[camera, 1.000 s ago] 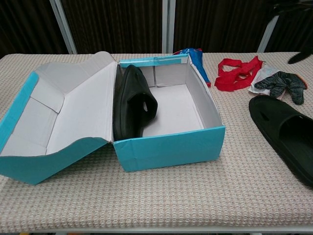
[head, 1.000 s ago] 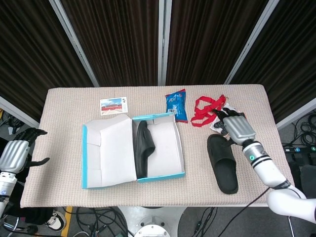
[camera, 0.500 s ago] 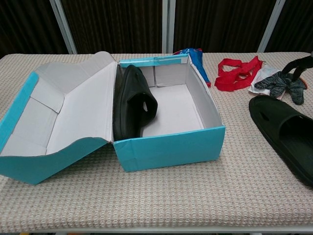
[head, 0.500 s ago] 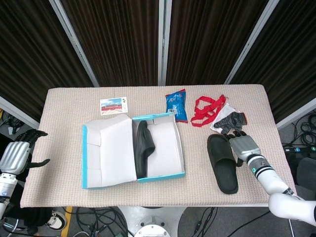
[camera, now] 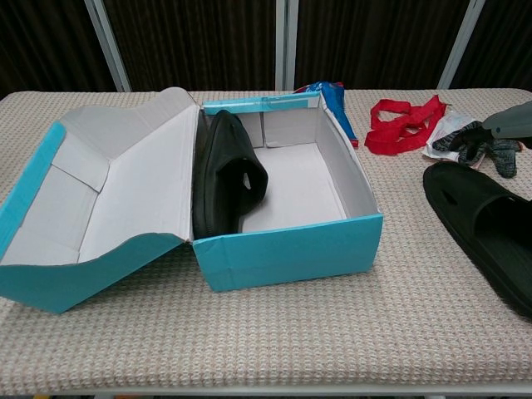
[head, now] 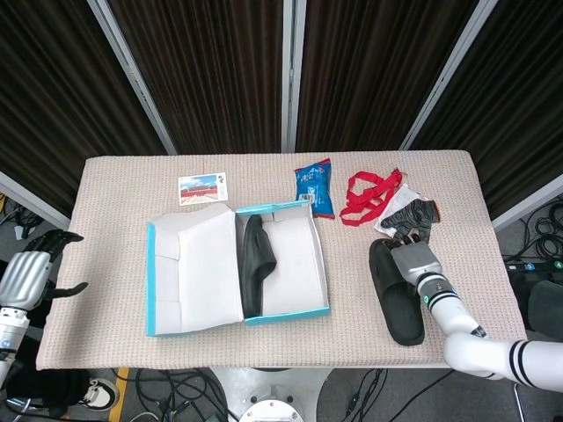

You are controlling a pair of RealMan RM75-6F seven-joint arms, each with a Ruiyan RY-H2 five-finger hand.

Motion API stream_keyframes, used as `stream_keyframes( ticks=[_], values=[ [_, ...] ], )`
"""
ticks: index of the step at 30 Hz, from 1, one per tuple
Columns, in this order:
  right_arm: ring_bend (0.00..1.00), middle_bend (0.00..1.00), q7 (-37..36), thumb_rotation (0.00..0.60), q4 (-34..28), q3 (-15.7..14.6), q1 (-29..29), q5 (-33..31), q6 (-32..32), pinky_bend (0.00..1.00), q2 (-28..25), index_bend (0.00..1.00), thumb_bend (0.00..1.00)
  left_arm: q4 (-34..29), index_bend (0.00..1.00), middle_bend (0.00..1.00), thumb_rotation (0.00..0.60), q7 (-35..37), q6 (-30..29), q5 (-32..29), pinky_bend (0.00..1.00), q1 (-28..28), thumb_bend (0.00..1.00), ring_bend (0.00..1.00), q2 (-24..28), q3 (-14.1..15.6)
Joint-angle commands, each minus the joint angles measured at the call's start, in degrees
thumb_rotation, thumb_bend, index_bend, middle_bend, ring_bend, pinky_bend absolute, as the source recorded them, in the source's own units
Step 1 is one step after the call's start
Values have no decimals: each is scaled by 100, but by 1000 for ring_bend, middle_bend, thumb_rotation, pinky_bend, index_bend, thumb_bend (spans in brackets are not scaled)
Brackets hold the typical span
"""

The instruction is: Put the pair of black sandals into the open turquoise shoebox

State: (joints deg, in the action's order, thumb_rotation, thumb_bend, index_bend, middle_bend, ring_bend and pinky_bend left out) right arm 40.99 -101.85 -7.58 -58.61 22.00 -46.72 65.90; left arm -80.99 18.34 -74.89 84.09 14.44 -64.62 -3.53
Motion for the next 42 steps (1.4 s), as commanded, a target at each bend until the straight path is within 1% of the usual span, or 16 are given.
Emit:
stream_keyframes(
  ticks=[1,9,19,24,27,34,38,42],
  values=[
    [0,129,21,600,121,-13,-79,-114,77,0,100,52,0,2,238,206,600,-6,-2,1,197,-7,123,124,-6,8],
    [0,133,29,600,362,-93,-231,-343,211,0,315,52,3,-1,238,206,600,-15,11,-2,197,-12,123,124,8,18],
    [0,185,-85,600,479,-120,-238,-203,168,0,492,98,9,-5,238,206,600,6,2,7,196,-7,123,123,12,9],
    [0,232,-31,600,492,-186,-266,-219,86,0,566,165,13,-9,239,208,600,25,38,8,196,-5,123,124,16,29],
    [0,243,32,600,486,-229,-306,-295,51,0,593,199,16,1,239,225,600,38,73,16,196,-1,123,124,9,51],
    [3,285,45,600,537,-234,-280,-273,-151,0,681,277,26,28,238,229,600,75,95,17,196,13,123,123,-19,51],
    [38,342,2,600,575,-183,-199,-122,-349,18,742,353,40,62,238,229,600,89,87,30,196,0,123,124,-58,71],
    [64,378,-4,600,615,-162,-120,1,-450,30,767,397,76,43,238,229,600,77,73,40,196,-10,123,123,-48,81]
  ],
)
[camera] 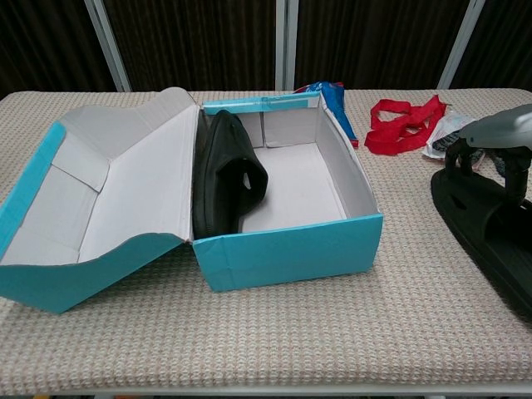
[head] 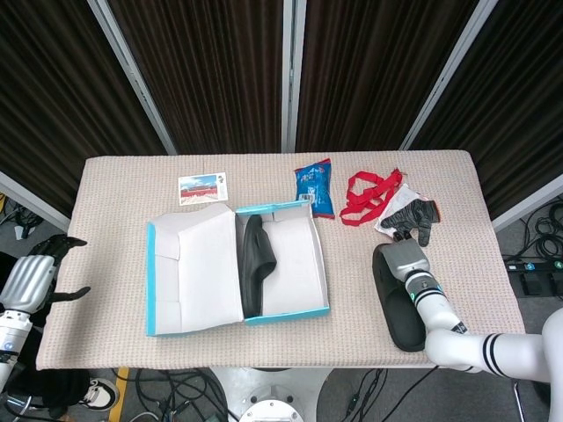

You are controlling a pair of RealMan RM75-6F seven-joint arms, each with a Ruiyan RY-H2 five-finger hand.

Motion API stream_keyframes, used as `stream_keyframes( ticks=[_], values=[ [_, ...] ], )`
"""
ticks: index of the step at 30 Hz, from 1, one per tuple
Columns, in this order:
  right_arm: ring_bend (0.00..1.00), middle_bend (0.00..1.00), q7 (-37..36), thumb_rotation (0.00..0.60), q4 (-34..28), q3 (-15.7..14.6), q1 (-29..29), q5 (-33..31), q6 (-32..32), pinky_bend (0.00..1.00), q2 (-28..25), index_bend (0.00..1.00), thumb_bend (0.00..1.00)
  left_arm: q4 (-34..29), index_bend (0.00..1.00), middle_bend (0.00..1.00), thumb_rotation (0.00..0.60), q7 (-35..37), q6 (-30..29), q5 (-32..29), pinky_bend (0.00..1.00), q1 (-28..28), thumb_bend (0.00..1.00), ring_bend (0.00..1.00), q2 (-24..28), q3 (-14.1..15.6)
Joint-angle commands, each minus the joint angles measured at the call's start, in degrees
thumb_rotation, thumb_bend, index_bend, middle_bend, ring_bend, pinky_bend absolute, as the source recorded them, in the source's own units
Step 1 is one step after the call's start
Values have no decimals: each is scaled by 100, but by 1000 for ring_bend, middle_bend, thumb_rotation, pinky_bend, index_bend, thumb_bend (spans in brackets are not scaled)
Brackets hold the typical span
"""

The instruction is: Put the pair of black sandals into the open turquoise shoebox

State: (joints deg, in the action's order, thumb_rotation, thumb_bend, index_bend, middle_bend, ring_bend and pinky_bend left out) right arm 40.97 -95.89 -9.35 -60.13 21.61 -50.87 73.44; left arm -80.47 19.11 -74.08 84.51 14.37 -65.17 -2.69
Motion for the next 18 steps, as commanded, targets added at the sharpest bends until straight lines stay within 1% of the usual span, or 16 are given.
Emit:
stream_keyframes(
  ticks=[1,5,11,14,18],
  values=[
    [69,385,-12,600,18,25,49,62,-50,33,11,406,84,-20,238,229,600,12,-12,-8,196,-3,122,123,14,-10],
    [92,413,-122,600,-9,90,156,233,-114,46,-38,439,101,-58,238,229,600,2,9,-7,196,17,123,123,32,-20],
    [98,422,-456,600,-266,293,325,605,-211,55,-377,447,107,-105,239,229,600,-73,50,7,196,41,122,123,19,-2],
    [112,433,-796,600,-527,496,468,983,-363,66,-685,463,109,-128,238,229,600,-101,56,7,196,52,123,123,23,-6],
    [132,453,-1404,600,-887,874,639,1486,-417,80,-1236,491,112,-167,238,229,600,-110,51,8,196,62,122,123,32,-17]
  ],
)
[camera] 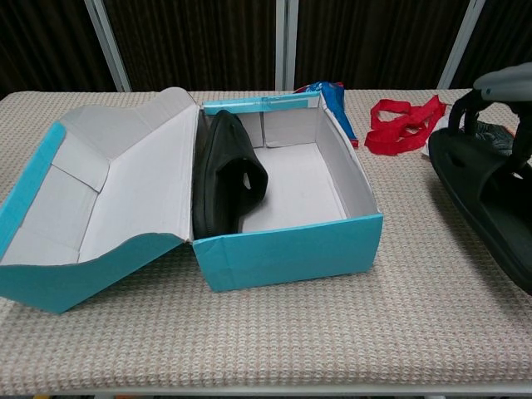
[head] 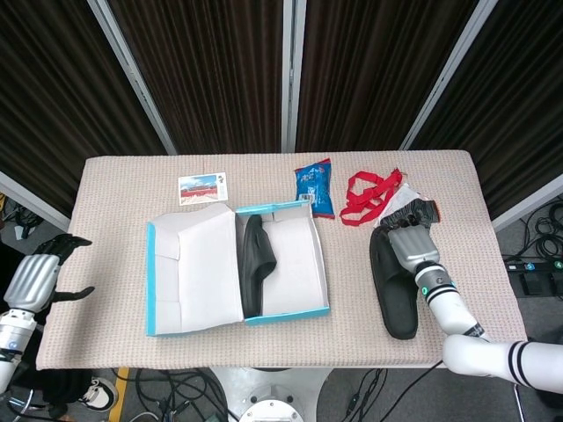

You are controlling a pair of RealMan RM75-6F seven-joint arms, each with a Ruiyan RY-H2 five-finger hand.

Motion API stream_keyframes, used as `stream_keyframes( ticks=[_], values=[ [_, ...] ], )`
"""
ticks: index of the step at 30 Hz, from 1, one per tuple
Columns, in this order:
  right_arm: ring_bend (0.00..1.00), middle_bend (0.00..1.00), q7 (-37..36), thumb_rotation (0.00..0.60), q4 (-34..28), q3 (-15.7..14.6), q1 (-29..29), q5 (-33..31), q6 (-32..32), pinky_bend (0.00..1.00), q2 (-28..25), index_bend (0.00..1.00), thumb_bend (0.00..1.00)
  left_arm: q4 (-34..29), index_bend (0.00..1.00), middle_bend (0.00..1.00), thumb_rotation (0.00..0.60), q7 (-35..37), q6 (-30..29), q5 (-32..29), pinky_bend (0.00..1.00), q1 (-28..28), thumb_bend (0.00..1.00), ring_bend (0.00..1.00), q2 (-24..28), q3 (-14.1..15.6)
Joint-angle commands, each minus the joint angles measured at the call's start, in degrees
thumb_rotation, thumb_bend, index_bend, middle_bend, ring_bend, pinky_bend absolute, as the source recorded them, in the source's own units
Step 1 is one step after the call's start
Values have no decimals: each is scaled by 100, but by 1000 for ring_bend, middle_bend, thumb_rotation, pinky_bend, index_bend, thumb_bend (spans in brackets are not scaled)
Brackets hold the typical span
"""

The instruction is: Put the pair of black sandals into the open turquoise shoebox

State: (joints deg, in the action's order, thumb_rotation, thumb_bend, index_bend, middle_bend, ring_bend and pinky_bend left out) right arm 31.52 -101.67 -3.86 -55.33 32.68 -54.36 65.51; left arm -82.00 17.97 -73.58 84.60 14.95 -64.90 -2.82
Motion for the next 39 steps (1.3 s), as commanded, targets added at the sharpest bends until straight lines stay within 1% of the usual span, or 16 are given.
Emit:
stream_keyframes(
  ticks=[1,4,7,9,12,16,19,24,28,32,39],
  values=[
    [134,456,-581,600,-389,399,189,460,-50,83,-566,494,112,-20,238,229,600,4,2,2,196,7,123,123,10,-5],
    [140,462,-1041,600,-612,665,321,804,-47,91,-884,502,112,-41,238,229,600,-19,1,8,196,17,123,123,21,-8],
    [143,465,-1765,600,-665,996,548,1383,-148,106,-920,505,112,-73,239,229,600,-46,-26,12,196,18,122,123,28,-20],
    [153,465,-2279,600,-558,1163,705,1848,-212,117,-784,505,111,-91,238,229,600,-64,-45,11,196,16,122,124,30,-27],
    [166,465,-2937,600,-276,1308,869,2450,-260,133,-458,505,110,-96,238,229,600,-101,-27,-6,196,20,122,124,35,-26],
    [166,465,-3583,600,140,1464,964,2907,-292,147,-6,506,108,-93,238,229,600,-99,-7,-46,196,17,123,123,47,-33],
    [166,465,-4026,600,401,1622,992,3067,-310,154,301,506,107,-88,239,229,600,-82,-7,-63,196,13,123,123,59,-39],
    [166,466,-4700,600,863,1855,977,3114,-207,163,837,506,105,-57,238,229,600,-49,-6,-69,196,7,123,124,46,-36],
    [166,466,-5021,600,1219,1967,942,3218,-198,173,1276,506,109,-33,238,229,600,-33,-2,-68,196,3,123,124,44,-30],
    [167,475,-5318,600,1445,2098,889,3273,-179,196,1662,519,112,-14,238,229,600,3,-40,-75,196,-21,123,123,51,-35],
    [176,488,-6043,600,1827,2355,863,3143,-34,219,2267,535,113,85,239,230,600,103,-37,-79,196,-50,123,123,24,-13]
  ],
)
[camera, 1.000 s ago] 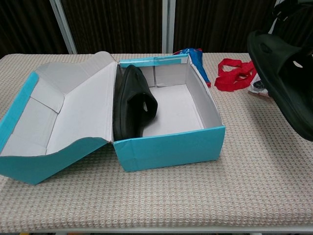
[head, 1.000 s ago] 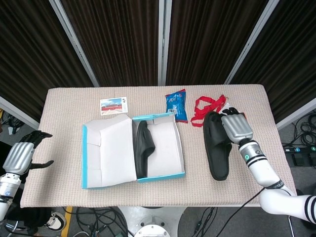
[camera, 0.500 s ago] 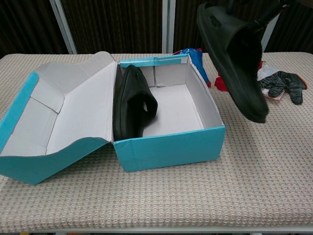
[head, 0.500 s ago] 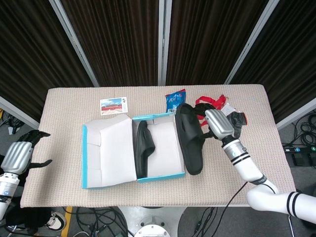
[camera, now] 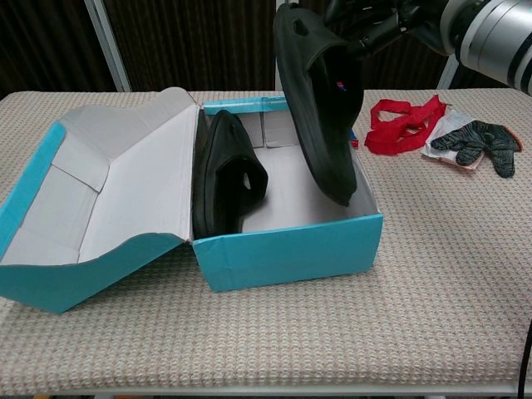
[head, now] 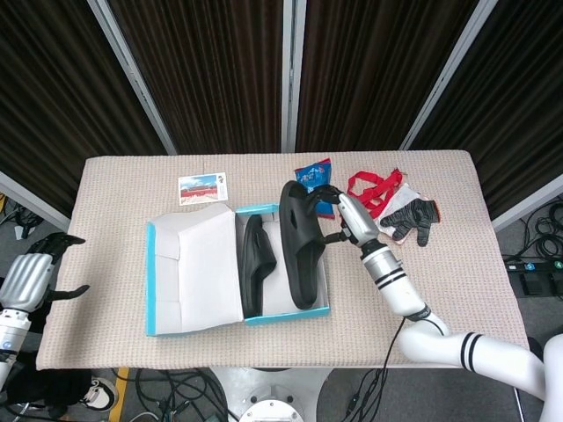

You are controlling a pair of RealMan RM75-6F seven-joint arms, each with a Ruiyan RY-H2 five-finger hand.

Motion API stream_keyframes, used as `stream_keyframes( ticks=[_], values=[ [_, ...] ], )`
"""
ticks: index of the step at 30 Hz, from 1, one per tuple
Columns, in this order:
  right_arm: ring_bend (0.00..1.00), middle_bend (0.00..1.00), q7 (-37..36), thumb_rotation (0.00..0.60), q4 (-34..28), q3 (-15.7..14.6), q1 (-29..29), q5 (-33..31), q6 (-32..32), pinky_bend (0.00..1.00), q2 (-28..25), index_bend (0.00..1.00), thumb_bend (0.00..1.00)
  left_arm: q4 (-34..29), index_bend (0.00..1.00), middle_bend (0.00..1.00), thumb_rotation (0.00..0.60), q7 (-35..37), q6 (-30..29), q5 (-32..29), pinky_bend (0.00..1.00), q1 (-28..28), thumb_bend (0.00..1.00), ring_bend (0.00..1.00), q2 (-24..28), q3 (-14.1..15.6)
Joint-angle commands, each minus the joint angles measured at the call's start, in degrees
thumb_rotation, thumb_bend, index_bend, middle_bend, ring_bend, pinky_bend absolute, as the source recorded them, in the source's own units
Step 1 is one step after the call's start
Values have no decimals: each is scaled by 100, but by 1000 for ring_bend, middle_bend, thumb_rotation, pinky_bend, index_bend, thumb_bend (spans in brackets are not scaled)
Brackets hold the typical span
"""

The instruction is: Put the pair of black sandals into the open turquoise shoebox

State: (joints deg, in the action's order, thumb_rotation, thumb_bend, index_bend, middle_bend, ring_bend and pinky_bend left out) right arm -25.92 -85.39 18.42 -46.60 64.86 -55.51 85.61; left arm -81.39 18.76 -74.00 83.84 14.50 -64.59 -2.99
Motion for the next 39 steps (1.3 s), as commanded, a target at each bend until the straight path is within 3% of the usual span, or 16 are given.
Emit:
stream_keyframes(
  ticks=[1,13,32,39],
  values=[
    [176,488,-371,600,264,140,-11,-90,112,220,321,535,112,37,239,229,600,40,5,-6,196,-6,122,123,-11,1],
    [176,488,-971,600,1209,112,-36,16,631,227,888,535,113,149,238,229,600,127,2,0,196,-22,122,124,-47,6],
    [171,467,-1045,600,1644,-45,-203,516,1142,227,1047,530,84,217,238,230,600,160,-11,-3,196,-38,123,123,-77,0],
    [2,229,-1299,600,1506,-154,-296,869,1472,121,725,246,0,239,238,229,600,179,1,-8,196,-39,122,123,-85,1]
  ],
)
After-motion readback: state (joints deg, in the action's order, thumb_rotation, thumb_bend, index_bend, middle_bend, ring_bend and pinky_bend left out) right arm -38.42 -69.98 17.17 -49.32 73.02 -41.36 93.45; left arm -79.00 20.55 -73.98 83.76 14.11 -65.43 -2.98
